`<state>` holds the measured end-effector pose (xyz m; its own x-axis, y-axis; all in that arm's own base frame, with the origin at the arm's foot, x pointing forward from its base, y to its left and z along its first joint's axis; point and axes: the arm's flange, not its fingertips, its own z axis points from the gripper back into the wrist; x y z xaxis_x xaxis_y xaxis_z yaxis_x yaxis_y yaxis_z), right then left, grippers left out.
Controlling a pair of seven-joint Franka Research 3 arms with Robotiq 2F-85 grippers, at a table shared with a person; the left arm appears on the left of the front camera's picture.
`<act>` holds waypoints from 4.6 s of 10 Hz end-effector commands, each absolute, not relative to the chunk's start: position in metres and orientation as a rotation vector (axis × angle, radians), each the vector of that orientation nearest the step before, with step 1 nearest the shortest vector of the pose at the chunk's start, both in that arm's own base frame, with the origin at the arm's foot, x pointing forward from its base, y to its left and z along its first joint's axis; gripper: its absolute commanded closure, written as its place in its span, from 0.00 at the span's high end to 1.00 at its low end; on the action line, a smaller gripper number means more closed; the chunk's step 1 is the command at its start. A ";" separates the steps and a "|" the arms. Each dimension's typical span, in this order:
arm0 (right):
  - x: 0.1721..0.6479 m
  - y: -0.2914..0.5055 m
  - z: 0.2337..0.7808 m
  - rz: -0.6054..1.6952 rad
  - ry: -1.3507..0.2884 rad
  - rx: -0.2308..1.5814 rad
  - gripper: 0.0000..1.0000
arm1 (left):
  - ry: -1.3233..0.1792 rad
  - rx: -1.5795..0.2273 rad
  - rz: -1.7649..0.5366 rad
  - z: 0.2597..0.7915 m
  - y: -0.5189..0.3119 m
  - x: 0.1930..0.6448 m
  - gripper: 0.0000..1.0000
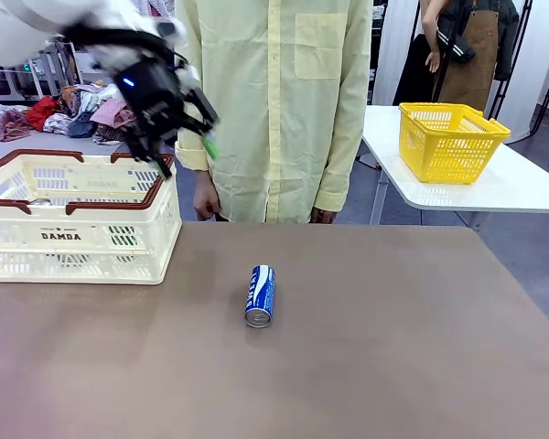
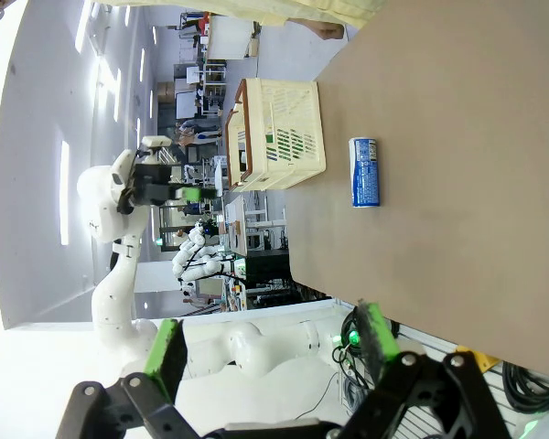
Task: Place the drinks into the Shopping basket.
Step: Pick up one drink and place it into the Shopping basket.
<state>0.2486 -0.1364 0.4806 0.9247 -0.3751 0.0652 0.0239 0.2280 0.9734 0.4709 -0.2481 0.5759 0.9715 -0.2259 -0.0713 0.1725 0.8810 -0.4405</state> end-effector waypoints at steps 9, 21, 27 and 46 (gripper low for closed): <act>0.250 -0.135 0.485 -0.292 -0.316 1.337 1.00 | -0.078 -0.131 -0.268 0.392 -0.374 0.458 1.00; 0.250 -0.135 0.485 -0.292 -0.316 1.337 1.00 | -0.056 -0.150 -0.222 0.368 -0.398 0.450 1.00; 0.250 -0.135 0.485 -0.292 -0.316 1.337 1.00 | -0.007 -0.051 -0.151 0.319 -0.416 0.463 1.00; 0.250 -0.135 0.485 -0.292 -0.316 1.337 1.00 | -0.051 -0.007 -0.031 0.404 -0.380 0.428 0.00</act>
